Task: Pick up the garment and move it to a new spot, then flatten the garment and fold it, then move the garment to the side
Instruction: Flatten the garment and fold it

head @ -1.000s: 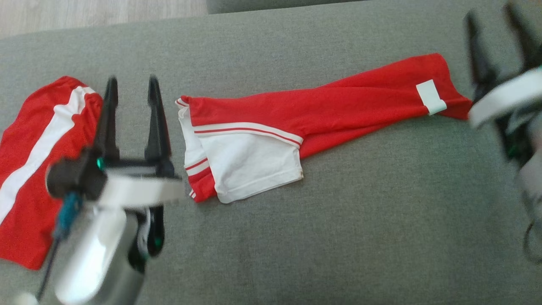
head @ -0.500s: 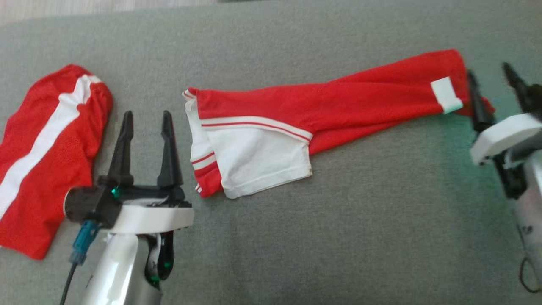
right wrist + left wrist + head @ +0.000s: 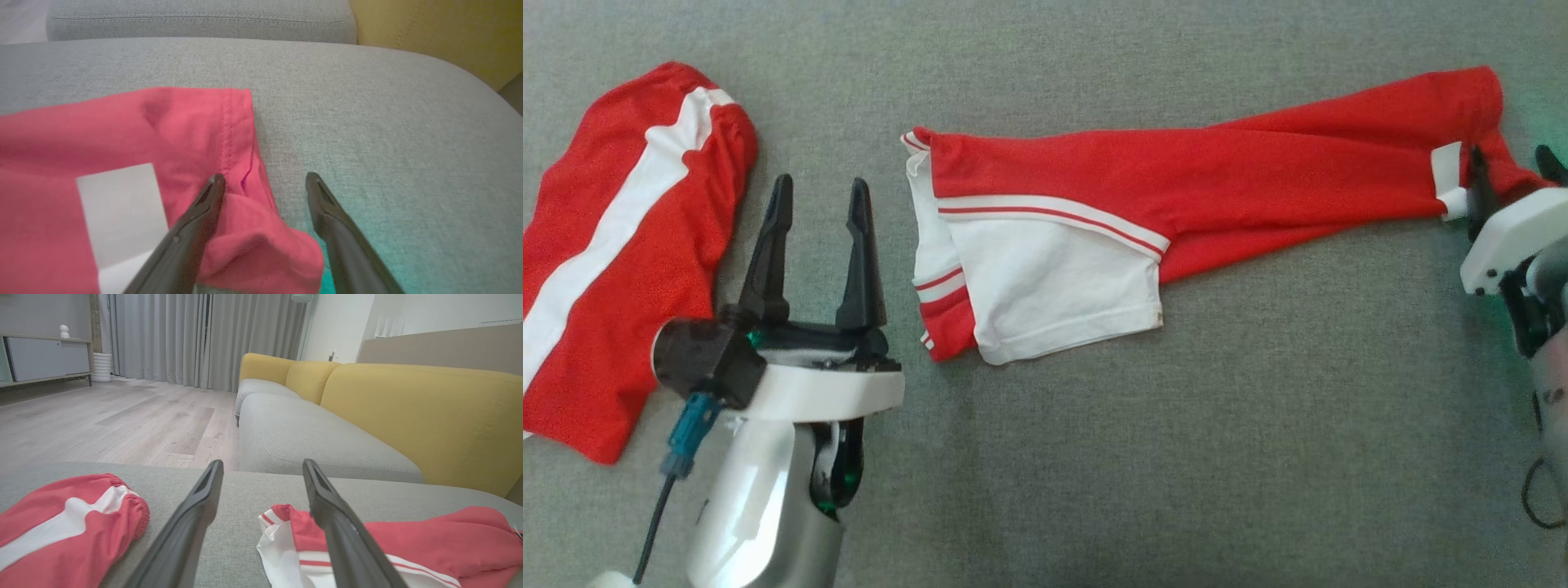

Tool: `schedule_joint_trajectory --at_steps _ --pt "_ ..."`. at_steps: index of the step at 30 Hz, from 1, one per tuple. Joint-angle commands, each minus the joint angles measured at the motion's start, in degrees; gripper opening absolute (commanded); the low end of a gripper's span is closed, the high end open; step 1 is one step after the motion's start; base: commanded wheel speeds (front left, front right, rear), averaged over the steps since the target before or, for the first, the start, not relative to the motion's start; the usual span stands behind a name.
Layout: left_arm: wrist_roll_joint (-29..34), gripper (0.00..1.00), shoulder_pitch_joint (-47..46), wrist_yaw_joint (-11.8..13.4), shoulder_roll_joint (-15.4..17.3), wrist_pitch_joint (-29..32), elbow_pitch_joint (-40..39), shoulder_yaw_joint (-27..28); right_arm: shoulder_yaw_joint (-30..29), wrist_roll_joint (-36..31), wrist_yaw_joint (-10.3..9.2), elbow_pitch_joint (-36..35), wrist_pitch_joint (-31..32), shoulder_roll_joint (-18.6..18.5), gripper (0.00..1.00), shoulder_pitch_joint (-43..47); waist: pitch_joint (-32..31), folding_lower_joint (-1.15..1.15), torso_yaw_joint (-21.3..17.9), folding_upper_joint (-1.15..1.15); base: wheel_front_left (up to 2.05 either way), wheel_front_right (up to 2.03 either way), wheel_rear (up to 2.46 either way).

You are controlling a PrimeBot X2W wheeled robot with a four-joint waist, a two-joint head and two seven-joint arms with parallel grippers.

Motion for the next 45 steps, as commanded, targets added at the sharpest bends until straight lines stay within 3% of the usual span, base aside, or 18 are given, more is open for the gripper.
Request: schedule_joint_trajectory --at_steps 1,4,5,6,7,17,23,25,33,45 --pt "0.5 1.00 -1.6 -0.3 0.4 -0.3 -1.7 2.4 0.6 -0.2 -0.05 -0.8 0.4 0.3 1.00 -1.0 0.3 -0.01 0.1 0.00 0.00 0.00 0.00" --pt "0.8 1.00 -2.1 -0.5 0.2 -0.3 -1.6 2.9 1.1 1.0 -0.05 0.6 2.0 1.4 1.00 -2.0 0.8 -0.01 0.0 0.00 0.00 0.00 0.00" --pt "0.9 1.00 -2.2 -0.6 0.2 -0.3 -1.6 3.0 1.6 1.3 -0.05 0.9 2.4 1.6 0.75 -2.3 0.9 -0.01 0.0 0.00 0.00 0.00 0.00" --pt "1.0 1.00 -2.4 -0.7 0.1 -0.3 -1.5 3.2 2.0 1.8 -0.05 1.0 2.5 1.7 0.16 -2.5 1.0 -0.01 -0.1 0.00 0.00 0.00 0.00" --pt "1.0 1.00 -2.6 -0.8 0.1 -0.3 -1.5 3.3 2.5 2.4 -0.05 1.1 2.7 1.7 0.00 -2.7 1.1 -0.01 -0.2 0.00 0.00 0.00 0.00" --pt "1.3 1.00 -3.2 -1.3 0.0 -0.3 -1.4 4.4 3.0 5.8 -0.05 2.0 1.1 -2.9 0.00 -3.5 0.3 -0.01 -1.2 0.00 0.00 0.00 0.00" --pt "0.8 1.00 -2.6 -1.3 -0.1 -0.3 -1.4 4.0 -5.8 0.3 -0.05 6.1 -3.8 -10.2 0.00 -4.4 -0.9 -0.01 -1.6 0.00 0.00 0.00 0.00" --pt "0.6 1.00 -2.4 -1.3 -0.1 -0.3 -1.3 3.8 -8.5 -2.7 -0.05 7.3 -5.1 -10.8 0.00 -4.5 -1.6 -0.01 -1.7 0.00 0.00 0.00 0.00" --pt "0.5 1.00 -1.1 -1.2 -0.1 -0.3 -0.8 3.5 -12.2 -9.8 -0.05 6.5 -7.3 -4.8 0.00 -5.8 -4.7 -0.01 -2.5 0.00 0.00 0.00 0.00" --pt "-0.2 1.00 2.4 -0.6 -0.1 -0.3 -0.7 4.0 -4.3 -10.1 -0.05 -0.4 -7.6 13.3 0.00 -5.9 -11.3 -0.01 -2.9 0.00 0.00 0.00 0.00"
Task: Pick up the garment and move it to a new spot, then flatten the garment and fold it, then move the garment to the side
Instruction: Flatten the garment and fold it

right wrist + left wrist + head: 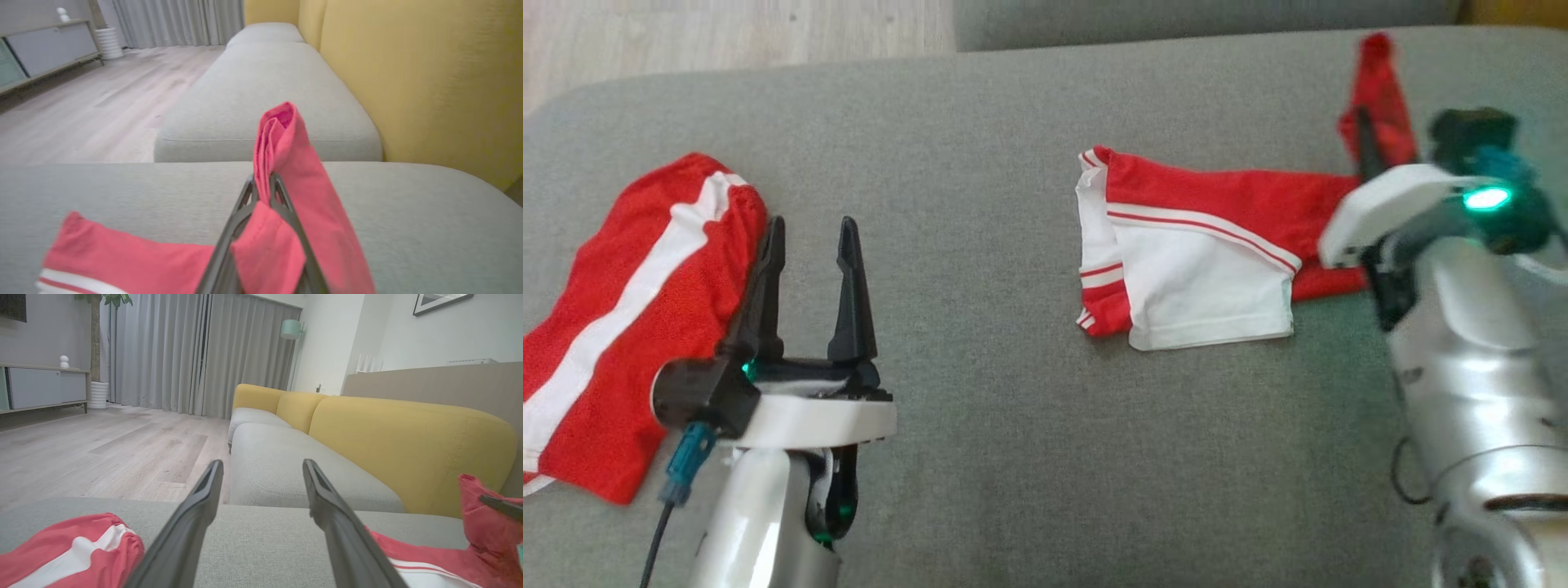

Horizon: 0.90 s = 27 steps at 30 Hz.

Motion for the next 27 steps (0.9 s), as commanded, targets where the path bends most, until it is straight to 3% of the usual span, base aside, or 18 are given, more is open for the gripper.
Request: schedule_joint_trajectory --at_steps 1,4,8,11,22,23,27 --pt "-0.4 1.00 -0.9 0.3 0.5 -0.3 -1.9 1.7 1.6 0.9 -0.05 -2.2 0.0 1.0 0.00 -1.2 -0.6 0.01 0.4 0.00 0.00 0.00 0.00" --pt "-0.8 1.00 -0.5 0.4 0.5 -0.3 -2.0 1.5 6.2 5.0 -0.05 -3.6 1.0 2.2 0.00 -0.2 -1.2 0.01 1.2 0.00 0.00 0.00 0.00" --pt "-1.2 1.00 -0.5 0.5 0.5 -0.3 -1.8 0.5 19.2 17.2 -0.05 -7.4 2.7 2.3 0.00 3.0 -1.4 0.01 3.1 0.00 0.00 0.00 0.00" --pt "-1.2 1.00 -0.6 0.7 0.5 -0.3 -1.7 0.2 25.3 22.0 -0.05 -9.8 3.8 2.3 0.00 5.7 -1.0 0.01 4.4 0.00 0.00 0.00 0.00" --pt "-1.6 1.00 -0.4 0.9 0.5 -0.3 -1.2 -0.6 33.4 28.6 -0.05 -9.7 4.4 2.3 0.00 9.7 0.2 0.01 7.7 0.00 0.00 0.00 0.00" --pt "-1.6 1.00 -0.4 0.9 0.5 -0.3 -1.1 -0.6 34.1 29.6 -0.05 -10.0 4.5 2.3 0.98 9.9 0.1 0.01 7.7 0.00 0.00 0.00 0.00" --pt "-1.4 1.00 -0.3 0.9 0.5 -0.3 -0.7 -0.3 36.4 32.1 -0.05 -10.9 3.9 2.3 1.00 9.3 -0.4 0.01 6.8 0.00 0.00 0.00 0.00"
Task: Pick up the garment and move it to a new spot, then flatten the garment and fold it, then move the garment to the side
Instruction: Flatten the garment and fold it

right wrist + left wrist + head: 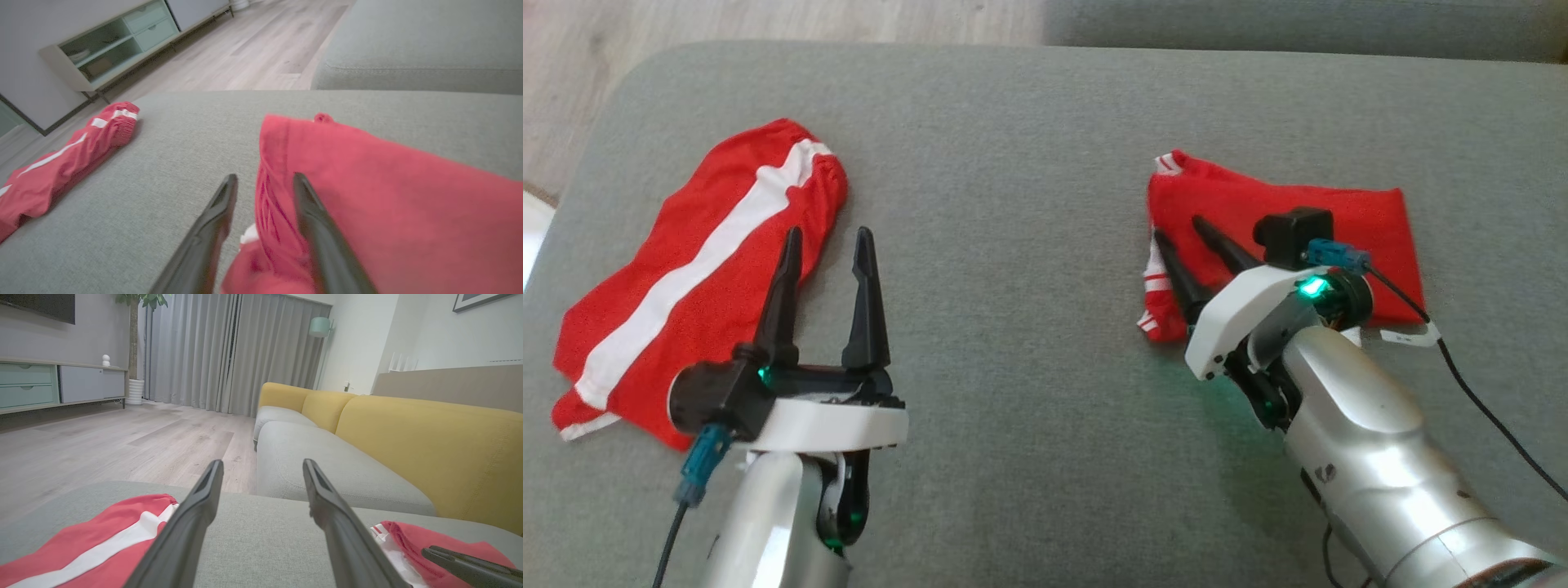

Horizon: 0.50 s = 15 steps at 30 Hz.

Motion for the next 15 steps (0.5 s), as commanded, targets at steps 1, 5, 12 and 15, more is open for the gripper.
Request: schedule_joint_trajectory --at_steps 1,5,12,15 --pt "-0.1 1.00 -0.6 0.4 0.4 -0.3 -1.6 1.7 0.7 0.5 -0.05 -2.0 -1.1 0.8 1.00 -1.0 -0.5 0.00 -1.0 0.00 0.00 0.00 0.00" --pt "0.0 1.00 -0.4 0.4 0.4 -0.3 -1.8 2.0 -0.7 -0.9 -0.05 -1.6 -2.7 0.8 1.00 -3.1 -1.3 0.00 -2.7 0.00 0.00 0.00 0.00" --pt "-0.1 1.00 0.6 0.5 0.4 -0.3 -3.0 2.5 -9.5 -11.5 -0.05 -1.5 -7.9 -1.2 1.00 -6.6 -2.8 0.00 -6.9 0.00 0.00 0.00 0.00" --pt "0.2 1.00 1.0 0.7 0.4 -0.3 -3.3 2.3 -12.2 -14.0 -0.05 -4.5 -9.1 -3.7 1.00 -5.3 -3.1 0.00 -8.3 0.00 0.00 0.00 0.00"
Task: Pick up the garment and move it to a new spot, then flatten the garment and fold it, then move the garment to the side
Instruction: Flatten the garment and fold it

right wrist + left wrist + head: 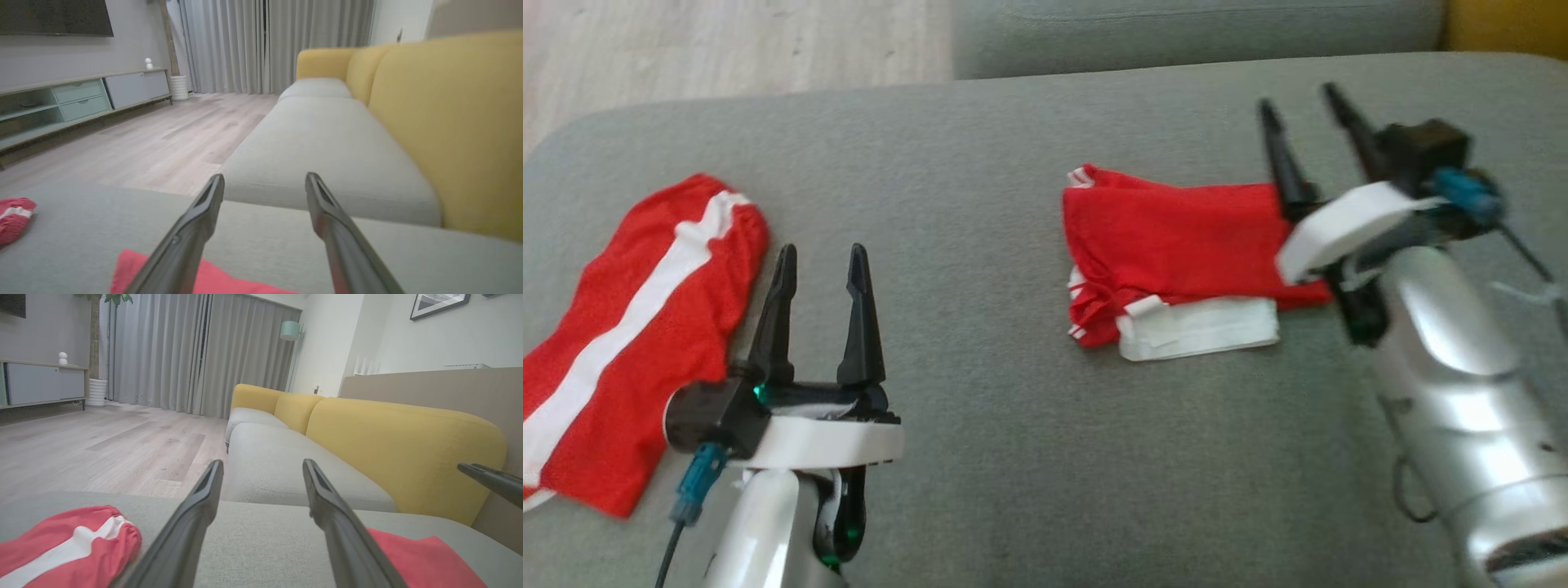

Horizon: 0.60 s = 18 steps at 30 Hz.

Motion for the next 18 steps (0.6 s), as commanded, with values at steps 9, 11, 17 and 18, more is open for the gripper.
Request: schedule_joint_trajectory --at_steps 9,11,17,18 --pt "0.8 1.00 0.2 0.7 0.4 -0.3 -3.3 2.3 -8.0 -6.5 -0.05 -18.0 -1.7 -1.7 1.00 12.3 -0.2 0.00 -3.0 0.00 0.00 0.00 0.00" --pt "1.1 1.00 0.7 0.7 0.4 -0.3 -3.5 2.5 -10.2 -7.9 -0.05 -22.2 -1.8 0.0 1.00 16.2 -0.2 0.00 -3.3 0.00 0.00 0.00 0.00" --pt "2.1 1.00 2.4 0.7 0.4 -0.3 -3.6 2.6 -13.7 -11.6 -0.05 -29.8 -1.8 4.0 1.00 24.9 0.0 0.00 -3.5 0.00 0.00 0.00 0.00" --pt "2.5 1.00 2.5 0.6 0.4 -0.3 -3.4 2.5 -14.0 -11.9 -0.05 -30.2 -1.8 4.3 1.00 25.5 0.0 0.00 -3.4 0.00 0.00 0.00 0.00"
